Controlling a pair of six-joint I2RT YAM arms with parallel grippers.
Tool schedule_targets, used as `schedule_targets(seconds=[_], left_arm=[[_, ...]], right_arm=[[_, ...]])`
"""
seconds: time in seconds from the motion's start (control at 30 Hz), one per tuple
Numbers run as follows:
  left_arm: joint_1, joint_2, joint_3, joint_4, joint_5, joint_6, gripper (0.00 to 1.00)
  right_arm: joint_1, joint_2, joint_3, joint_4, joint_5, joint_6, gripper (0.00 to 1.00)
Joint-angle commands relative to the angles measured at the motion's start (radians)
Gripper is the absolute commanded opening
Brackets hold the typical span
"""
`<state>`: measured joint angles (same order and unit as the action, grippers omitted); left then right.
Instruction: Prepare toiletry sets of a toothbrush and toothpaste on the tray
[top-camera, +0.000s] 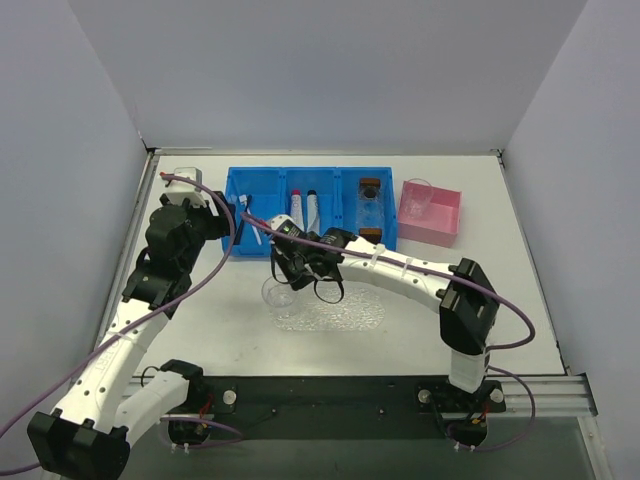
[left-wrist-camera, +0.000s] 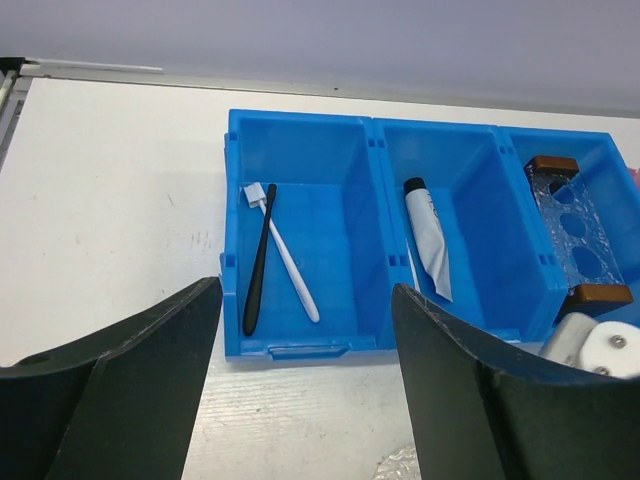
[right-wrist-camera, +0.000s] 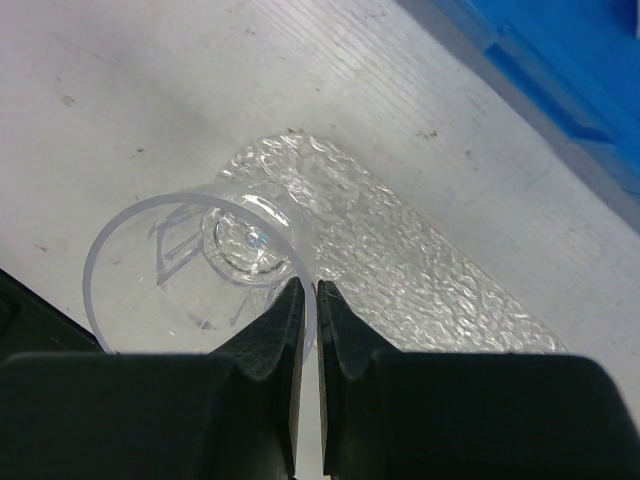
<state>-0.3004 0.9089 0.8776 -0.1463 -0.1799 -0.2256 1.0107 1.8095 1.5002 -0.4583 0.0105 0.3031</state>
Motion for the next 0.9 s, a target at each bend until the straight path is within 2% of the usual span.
schedule_targets(seconds=[0.0,0.87], left_arm=[[-0.005,-0.024,0.032,0.017,-0.024,0.019,0.79],[-0.022,-0.011,0.035,0.008,-0.026,0.034,0.80]], right_arm=[[0.025,0.023,0.087,0.056,0.002,0.047,0.00],[0.062,0.019,-0.020,0.047,0.100,0.090,0.00]])
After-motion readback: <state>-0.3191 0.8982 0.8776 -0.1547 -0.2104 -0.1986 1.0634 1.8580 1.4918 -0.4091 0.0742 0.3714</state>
